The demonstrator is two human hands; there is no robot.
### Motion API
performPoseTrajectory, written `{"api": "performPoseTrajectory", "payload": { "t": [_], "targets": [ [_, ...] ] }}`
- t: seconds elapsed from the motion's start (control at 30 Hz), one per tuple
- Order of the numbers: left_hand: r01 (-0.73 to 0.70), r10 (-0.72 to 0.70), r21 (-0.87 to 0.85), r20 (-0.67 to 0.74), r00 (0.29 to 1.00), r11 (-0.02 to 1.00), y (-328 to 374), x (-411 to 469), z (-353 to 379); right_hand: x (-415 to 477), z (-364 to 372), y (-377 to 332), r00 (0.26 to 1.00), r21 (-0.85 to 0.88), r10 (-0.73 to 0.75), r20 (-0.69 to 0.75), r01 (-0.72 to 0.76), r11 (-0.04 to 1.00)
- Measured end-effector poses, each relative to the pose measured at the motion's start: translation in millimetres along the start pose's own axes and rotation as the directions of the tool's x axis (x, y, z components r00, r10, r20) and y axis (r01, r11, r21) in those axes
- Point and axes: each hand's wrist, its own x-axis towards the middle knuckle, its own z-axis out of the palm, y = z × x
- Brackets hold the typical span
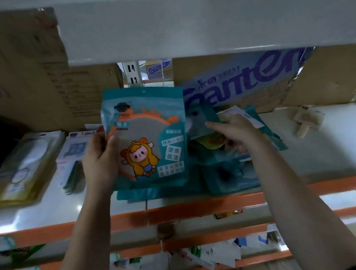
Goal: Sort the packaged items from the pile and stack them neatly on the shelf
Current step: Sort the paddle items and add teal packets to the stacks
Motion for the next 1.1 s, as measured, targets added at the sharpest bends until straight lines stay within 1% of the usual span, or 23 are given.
{"api": "performPoseTrajectory", "payload": {
  "t": [0.07,0.17,0.23,0.27,0.3,0.33,0.4,0.47,0.57,0.63,0.73,0.77,0.8,0.83,0.9,0.97,1.03,1.1],
  "targets": [
    [-0.008,0.009,0.037,-0.03,0.999,0.999,-3,2,-9,2,8,-7,0.999,-0.094,-0.032,-0.041,0.028,0.995],
    [-0.004,0.006,0.052,-0.032,0.999,0.999,-9,5,-17,7,17,-10,0.996,-0.102,-0.05,-0.067,0.043,0.994],
    [0.018,-0.016,0.05,-0.03,0.999,0.999,-11,7,-19,10,19,-6,0.996,-0.041,-0.049,-0.068,0.046,0.998],
    [0.023,-0.022,0.038,-0.029,0.999,0.999,-11,8,-20,8,19,-5,0.997,0.02,-0.047,-0.064,0.049,0.999],
    [0.027,-0.026,0.025,-0.028,0.999,0.999,-11,9,-20,6,17,-5,0.998,0.127,-0.034,-0.053,0.041,0.991],
    [0.024,-0.023,0.014,-0.025,0.999,1.0,-11,10,-19,2,16,-5,1.0,0.276,-0.018,-0.023,0.024,0.961],
    [0.019,-0.02,-0.015,-0.014,1.0,1.0,-11,12,-18,-1,9,-1,0.999,0.556,0.006,0.036,-0.025,0.831],
    [0.02,-0.02,-0.033,-0.001,1.0,0.999,-12,13,-16,-4,-1,9,0.999,0.699,0.026,0.045,-0.05,0.713],
    [0.025,-0.023,-0.068,0.03,0.999,0.997,-14,14,-9,-10,-18,22,0.998,0.806,0.062,0.03,-0.061,0.589],
    [0.039,-0.034,-0.102,0.054,0.998,0.994,-16,15,-4,-14,-29,31,0.996,0.83,0.089,0.0,-0.049,0.555],
    [0.054,-0.046,-0.112,0.075,0.996,0.992,-19,13,6,-15,-41,37,0.981,0.867,0.178,-0.078,-0.021,0.498],
    [0.057,-0.048,-0.113,0.081,0.996,0.992,-19,12,9,-13,-43,38,0.972,0.858,0.204,-0.117,-0.004,0.513],
    [0.058,-0.048,-0.114,0.086,0.995,0.992,-20,10,12,-11,-44,40,0.965,0.833,0.216,-0.15,0.005,0.553],
    [0.055,-0.045,-0.116,0.091,0.995,0.992,-20,9,16,-12,-43,42,0.964,0.787,0.205,-0.171,0.008,0.617],
    [0.053,-0.043,-0.111,0.087,0.995,0.992,-21,5,22,-8,-41,49,0.973,0.678,0.157,-0.171,0.001,0.735],
    [0.066,-0.059,-0.105,0.076,0.995,0.992,-21,1,28,-12,-32,53,0.986,0.567,0.077,-0.148,0.021,0.823],
    [0.084,-0.079,-0.095,0.055,0.995,0.992,-21,-3,32,-16,-20,53,0.983,0.501,0.048,-0.18,0.05,0.864],
    [0.088,-0.085,-0.075,0.04,0.996,0.993,-22,-7,34,-16,-10,54,0.965,0.436,0.053,-0.258,0.068,0.897]
  ]
}}
